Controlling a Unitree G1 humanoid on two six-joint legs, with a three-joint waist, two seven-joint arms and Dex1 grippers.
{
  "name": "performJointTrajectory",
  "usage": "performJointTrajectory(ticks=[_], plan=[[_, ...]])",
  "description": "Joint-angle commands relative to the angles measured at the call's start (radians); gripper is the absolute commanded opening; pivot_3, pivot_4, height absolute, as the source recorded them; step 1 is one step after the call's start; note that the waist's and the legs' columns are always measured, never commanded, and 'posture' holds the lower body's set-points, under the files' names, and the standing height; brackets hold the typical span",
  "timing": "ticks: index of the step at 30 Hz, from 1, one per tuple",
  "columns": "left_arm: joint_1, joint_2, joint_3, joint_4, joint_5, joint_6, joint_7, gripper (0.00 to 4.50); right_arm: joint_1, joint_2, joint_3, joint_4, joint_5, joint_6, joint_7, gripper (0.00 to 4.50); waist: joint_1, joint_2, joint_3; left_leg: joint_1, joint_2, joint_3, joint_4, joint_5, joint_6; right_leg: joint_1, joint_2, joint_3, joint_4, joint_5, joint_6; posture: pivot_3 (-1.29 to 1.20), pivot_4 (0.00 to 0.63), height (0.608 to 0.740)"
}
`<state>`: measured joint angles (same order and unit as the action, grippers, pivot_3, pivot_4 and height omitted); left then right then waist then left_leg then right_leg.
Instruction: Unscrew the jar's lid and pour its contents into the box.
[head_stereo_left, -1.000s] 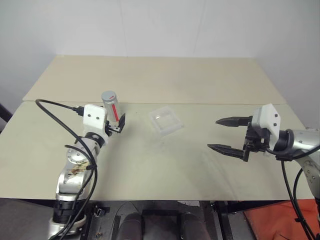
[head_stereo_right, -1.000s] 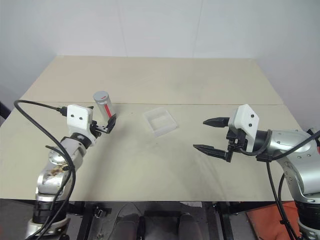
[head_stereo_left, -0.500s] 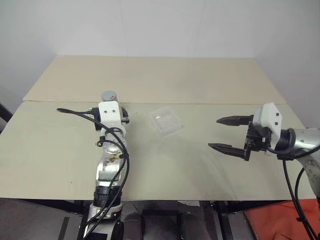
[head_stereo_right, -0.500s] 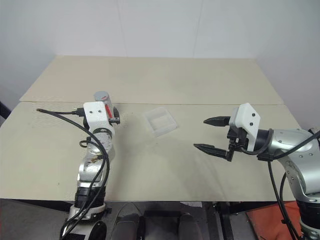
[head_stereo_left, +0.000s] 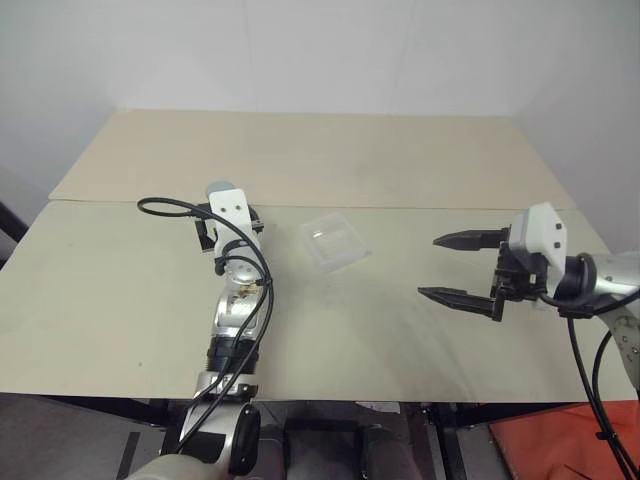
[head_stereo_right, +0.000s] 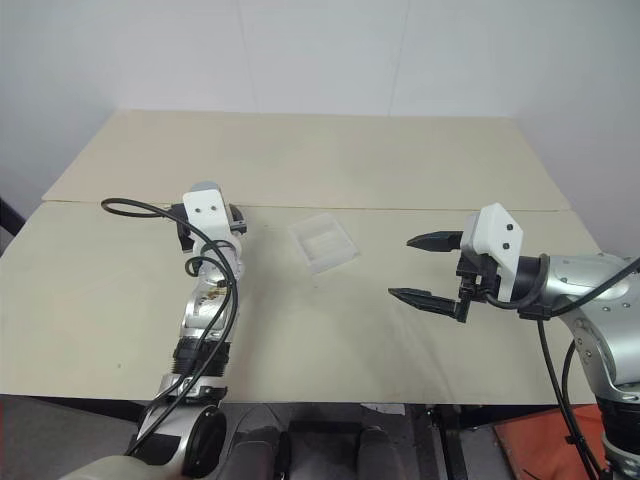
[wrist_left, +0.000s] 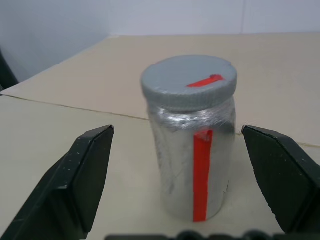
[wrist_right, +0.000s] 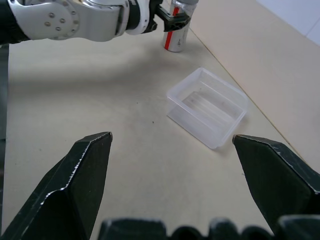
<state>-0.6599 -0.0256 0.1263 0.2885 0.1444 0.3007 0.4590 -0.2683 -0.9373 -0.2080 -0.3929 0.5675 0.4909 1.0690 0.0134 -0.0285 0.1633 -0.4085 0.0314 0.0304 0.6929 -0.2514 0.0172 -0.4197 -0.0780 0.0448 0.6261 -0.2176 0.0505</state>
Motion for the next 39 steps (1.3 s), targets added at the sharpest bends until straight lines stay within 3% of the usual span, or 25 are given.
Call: performJointTrajectory(ticks=[1,18,39], plan=[[-0.051,0.007,0.011,0.072,-0.008,-0.073,0.017,4.46,-0.017,-0.019,-0.047,-0.019,0.014,-0.018,0.003,4.50,0.000,0.000,0.000,0.000,0.000,0.000,0.000,0.000,0.000,0.000,0.000,0.000,0.000,0.000,0.000,0.00,0.150,0.740],[-0.210,0.035,0.019,0.459,0.006,-0.337,0.159,4.46,0.015,-0.023,-0.073,-0.057,0.037,-0.009,0.001,4.50,0.000,0.000,0.000,0.000,0.000,0.000,0.000,0.000,0.000,0.000,0.000,0.000,0.000,0.000,0.001,0.00,0.150,0.740],[-0.349,0.095,0.022,0.767,-0.013,-0.530,0.200,4.46,0.048,-0.024,-0.096,-0.078,0.056,-0.010,-0.011,4.50,0.000,0.000,0.000,0.000,-0.001,0.000,0.000,0.000,0.000,0.000,0.000,0.000,0.000,0.001,0.001,0.00,0.150,0.740]])
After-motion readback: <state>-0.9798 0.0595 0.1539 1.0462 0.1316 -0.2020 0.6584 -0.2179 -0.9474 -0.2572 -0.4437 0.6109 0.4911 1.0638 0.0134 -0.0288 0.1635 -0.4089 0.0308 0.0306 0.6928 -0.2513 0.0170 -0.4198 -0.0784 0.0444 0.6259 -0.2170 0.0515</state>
